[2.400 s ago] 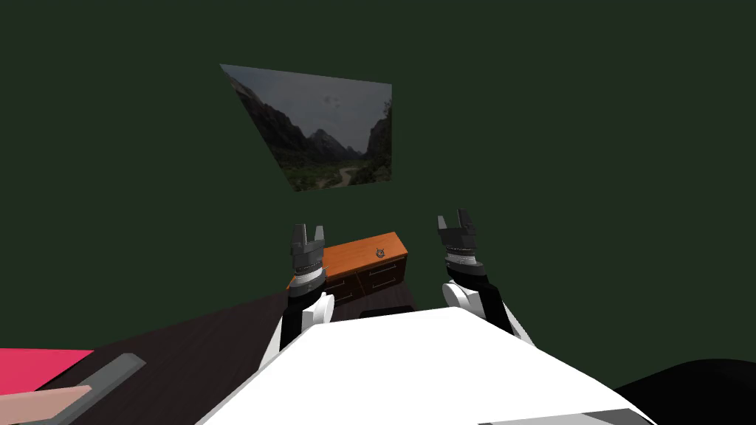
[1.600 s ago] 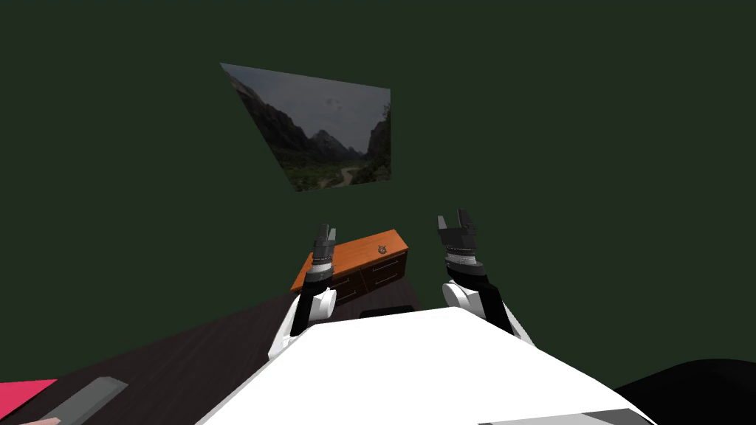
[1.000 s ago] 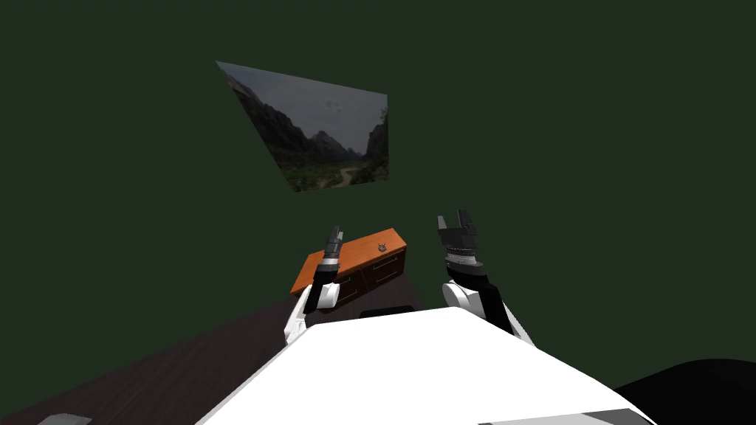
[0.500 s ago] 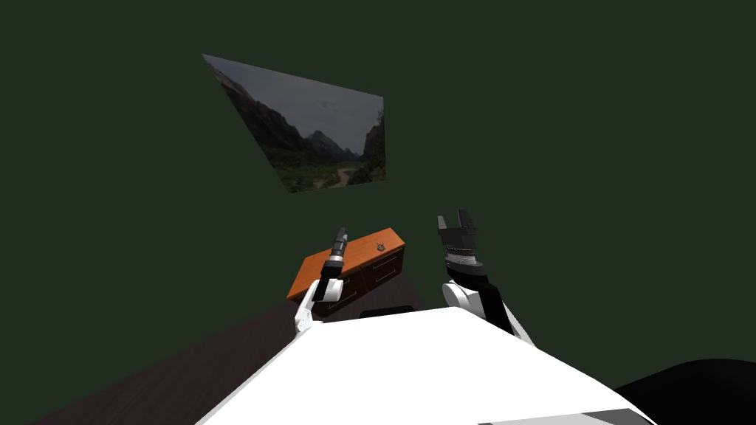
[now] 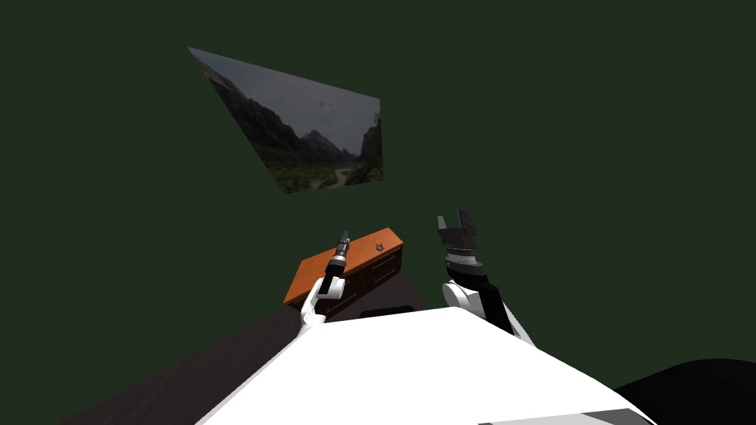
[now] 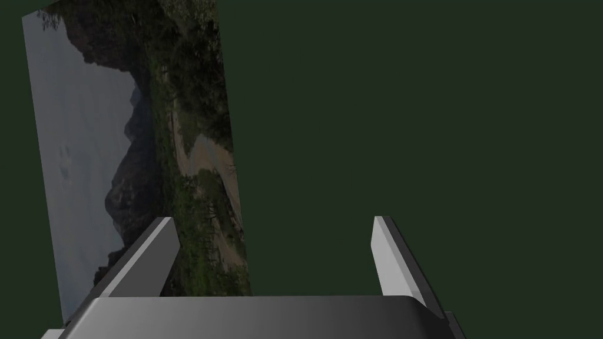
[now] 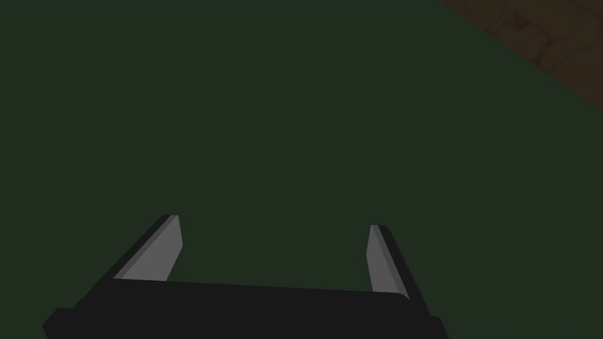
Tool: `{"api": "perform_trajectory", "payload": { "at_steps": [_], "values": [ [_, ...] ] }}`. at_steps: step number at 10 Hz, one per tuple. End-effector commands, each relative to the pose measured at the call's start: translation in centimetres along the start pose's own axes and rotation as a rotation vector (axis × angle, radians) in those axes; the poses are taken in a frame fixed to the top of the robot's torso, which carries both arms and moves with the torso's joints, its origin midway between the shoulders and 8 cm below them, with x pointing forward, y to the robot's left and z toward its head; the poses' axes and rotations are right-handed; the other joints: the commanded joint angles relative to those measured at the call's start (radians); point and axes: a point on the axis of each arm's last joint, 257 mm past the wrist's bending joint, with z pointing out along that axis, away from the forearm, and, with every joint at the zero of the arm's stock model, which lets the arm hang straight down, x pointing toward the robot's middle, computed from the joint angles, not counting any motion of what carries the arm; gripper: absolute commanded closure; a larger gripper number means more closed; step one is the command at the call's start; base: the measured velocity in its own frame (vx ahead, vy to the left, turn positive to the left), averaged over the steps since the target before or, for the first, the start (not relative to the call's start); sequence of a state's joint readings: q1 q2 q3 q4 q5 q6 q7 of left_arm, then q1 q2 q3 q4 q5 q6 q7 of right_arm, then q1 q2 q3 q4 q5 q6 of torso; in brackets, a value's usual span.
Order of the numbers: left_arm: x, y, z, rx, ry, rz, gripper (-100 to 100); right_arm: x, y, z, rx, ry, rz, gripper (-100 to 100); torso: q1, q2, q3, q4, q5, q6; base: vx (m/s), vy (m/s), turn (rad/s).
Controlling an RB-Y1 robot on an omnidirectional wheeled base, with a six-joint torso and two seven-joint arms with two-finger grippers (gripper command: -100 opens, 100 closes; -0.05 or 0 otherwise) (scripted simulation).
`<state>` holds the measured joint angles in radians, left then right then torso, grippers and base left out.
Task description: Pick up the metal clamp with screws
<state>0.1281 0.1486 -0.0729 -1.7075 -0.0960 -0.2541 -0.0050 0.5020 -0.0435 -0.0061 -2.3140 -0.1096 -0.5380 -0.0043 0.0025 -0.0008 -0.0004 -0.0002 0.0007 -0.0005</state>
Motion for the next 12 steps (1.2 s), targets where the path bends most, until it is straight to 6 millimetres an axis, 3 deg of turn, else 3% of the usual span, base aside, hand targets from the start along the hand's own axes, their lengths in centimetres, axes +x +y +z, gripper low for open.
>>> {"api": "perform_trajectory", "payload": {
  "at_steps": [1, 4, 5, 8, 12],
  "values": [
    [0.3, 2.3, 0.5, -0.062, 0.010, -0.008, -100, 0.0, 0.0, 0.0, 0.000, 0.000, 0.000, 0, 0.000, 0.000, 0.000, 0.000, 0.000, 0.000, 0.000, 0.026, -0.101],
    [0.7, 5.4, 0.5, -0.137, 0.019, -0.014, -100, 0.0, 0.0, 0.0, 0.000, 0.000, 0.000, 0, -0.001, -0.001, 0.000, 0.000, 0.000, 0.000, 0.004, 0.019, -0.078],
    [1.1, 7.6, 0.7, -0.196, 0.027, -0.019, -100, 0.0, 0.0, 0.0, 0.000, 0.000, 0.000, 0, -0.001, -0.001, 0.000, 0.000, 0.000, 0.000, 0.012, 0.016, -0.125],
    [1.8, 10.9, 1.0, -0.293, 0.038, -0.030, -100, 0.0, 0.0, 0.0, 0.000, 0.000, 0.000, 0, -0.001, -0.001, -0.001, 0.000, 0.000, 0.000, 0.017, 0.015, -0.119],
    [2.7, 16.6, -0.3, -0.444, 0.052, -0.038, -100, 0.0, 0.0, 0.0, 0.000, 0.000, 0.000, 0, -0.002, -0.003, -0.002, -0.001, -0.001, 0.000, 0.031, 0.006, -0.112]
  ]
}}
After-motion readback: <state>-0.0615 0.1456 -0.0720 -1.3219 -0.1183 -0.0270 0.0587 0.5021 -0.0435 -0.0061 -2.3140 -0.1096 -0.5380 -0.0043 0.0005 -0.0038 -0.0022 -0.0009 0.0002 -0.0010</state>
